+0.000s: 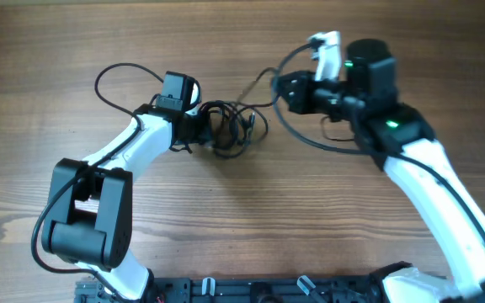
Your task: Untangle cables
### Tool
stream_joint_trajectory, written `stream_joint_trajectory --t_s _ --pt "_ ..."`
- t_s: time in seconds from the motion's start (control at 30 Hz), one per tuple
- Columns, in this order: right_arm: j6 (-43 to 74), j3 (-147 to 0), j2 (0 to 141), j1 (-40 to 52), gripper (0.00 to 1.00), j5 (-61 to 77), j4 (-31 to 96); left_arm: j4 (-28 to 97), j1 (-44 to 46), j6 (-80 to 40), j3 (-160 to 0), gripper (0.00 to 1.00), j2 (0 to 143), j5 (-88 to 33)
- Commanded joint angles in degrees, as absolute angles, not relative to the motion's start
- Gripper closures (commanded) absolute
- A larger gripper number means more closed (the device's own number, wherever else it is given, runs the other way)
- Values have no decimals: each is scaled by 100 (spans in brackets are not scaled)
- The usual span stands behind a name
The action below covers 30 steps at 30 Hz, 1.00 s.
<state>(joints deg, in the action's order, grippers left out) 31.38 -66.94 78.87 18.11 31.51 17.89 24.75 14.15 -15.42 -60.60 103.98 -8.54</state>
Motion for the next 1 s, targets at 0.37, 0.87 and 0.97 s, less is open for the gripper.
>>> stream_joint_trajectory --t_s 0.37,0.87,0.97 --pt "3146 -6737 6958 493 96 1741 3601 2596 1398 -1706 -6034 96 10429 -263" --pt "3402 -6737 7293 -720 96 -2668 5273 2884 880 -2196 -6034 96 10429 154" --pt "3465 -6737 7293 -1376 96 -2257 5269 2921 718 -2196 -6034 96 10429 27"
